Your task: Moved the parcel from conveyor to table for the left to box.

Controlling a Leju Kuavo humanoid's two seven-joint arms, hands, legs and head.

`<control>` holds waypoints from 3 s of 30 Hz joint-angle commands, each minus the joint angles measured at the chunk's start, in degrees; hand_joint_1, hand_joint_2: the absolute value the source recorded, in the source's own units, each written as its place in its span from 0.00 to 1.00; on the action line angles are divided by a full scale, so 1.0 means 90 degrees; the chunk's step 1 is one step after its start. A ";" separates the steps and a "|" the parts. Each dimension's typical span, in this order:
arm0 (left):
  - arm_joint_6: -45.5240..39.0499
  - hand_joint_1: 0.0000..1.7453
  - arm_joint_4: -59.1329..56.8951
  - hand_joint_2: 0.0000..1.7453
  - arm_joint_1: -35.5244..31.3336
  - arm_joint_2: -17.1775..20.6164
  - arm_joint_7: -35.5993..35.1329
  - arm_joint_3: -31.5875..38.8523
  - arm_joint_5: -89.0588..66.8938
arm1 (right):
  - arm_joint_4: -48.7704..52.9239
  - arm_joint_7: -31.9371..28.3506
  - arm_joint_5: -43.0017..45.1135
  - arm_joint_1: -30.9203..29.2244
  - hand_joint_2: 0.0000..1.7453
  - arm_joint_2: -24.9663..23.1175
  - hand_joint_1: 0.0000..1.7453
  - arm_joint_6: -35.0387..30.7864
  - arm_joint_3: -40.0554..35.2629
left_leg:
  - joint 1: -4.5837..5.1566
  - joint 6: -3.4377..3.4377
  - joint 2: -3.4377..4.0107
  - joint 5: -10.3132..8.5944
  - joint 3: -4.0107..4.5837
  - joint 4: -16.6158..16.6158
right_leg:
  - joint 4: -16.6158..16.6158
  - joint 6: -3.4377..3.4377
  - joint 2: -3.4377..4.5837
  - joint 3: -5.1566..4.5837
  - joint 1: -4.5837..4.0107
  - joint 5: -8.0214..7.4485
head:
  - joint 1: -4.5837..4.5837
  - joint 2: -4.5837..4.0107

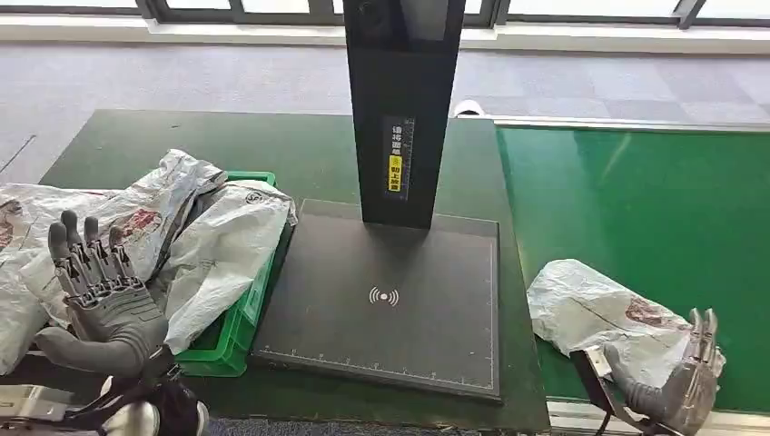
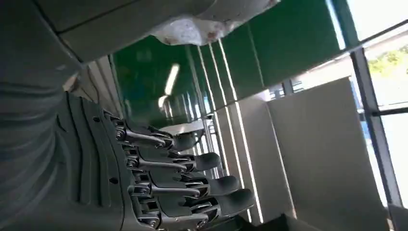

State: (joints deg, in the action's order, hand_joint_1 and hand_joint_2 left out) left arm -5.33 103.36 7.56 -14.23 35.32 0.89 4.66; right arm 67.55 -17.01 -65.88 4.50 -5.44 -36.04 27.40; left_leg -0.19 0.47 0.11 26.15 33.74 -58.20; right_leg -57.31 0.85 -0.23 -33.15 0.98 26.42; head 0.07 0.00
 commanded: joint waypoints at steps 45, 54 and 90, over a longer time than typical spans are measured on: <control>-0.0563 0.00 -0.0365 0.00 0.0387 0.0459 0.0212 -0.0568 0.0175 | -0.5125 0.0725 -0.1810 -0.1651 1.00 0.1634 0.00 0.0102 0.1212 | 0.0000 -0.0007 0.0003 0.0006 -0.0037 0.0017 | 0.0024 0.0000 0.0007 0.0037 0.0000 0.0000 | 0.0000 0.0000; -0.0703 0.00 -0.0731 0.00 0.0027 0.0620 0.0318 -0.0787 0.0282 | -0.5269 0.0748 -0.1841 -0.2148 1.00 0.1170 0.00 -0.0046 0.0616 | -0.0005 -0.0002 0.0035 0.0000 -0.0041 0.0018 | 0.0025 -0.0004 0.0040 0.0032 -0.0006 -0.0016 | -0.0002 0.0000; -0.1102 0.00 -0.0308 0.00 -0.0042 0.0607 0.0246 -0.0505 0.0440 | -0.2428 -0.1169 0.2026 -0.1543 1.00 0.0853 1.00 0.0430 -0.0318 | 0.0005 -0.0002 0.0019 0.0004 -0.0033 0.0003 | 0.0004 0.0009 0.0030 0.0027 0.0006 -0.0011 | 0.0000 0.0000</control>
State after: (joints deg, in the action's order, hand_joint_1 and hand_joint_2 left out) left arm -14.86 101.09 7.95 -9.27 37.55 -5.18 8.07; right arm 30.41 -28.71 -53.55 -12.96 4.30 -32.81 30.95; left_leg -0.16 0.43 0.22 26.18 33.41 -58.20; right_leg -57.27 0.98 -0.03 -32.83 1.03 26.33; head 0.07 0.00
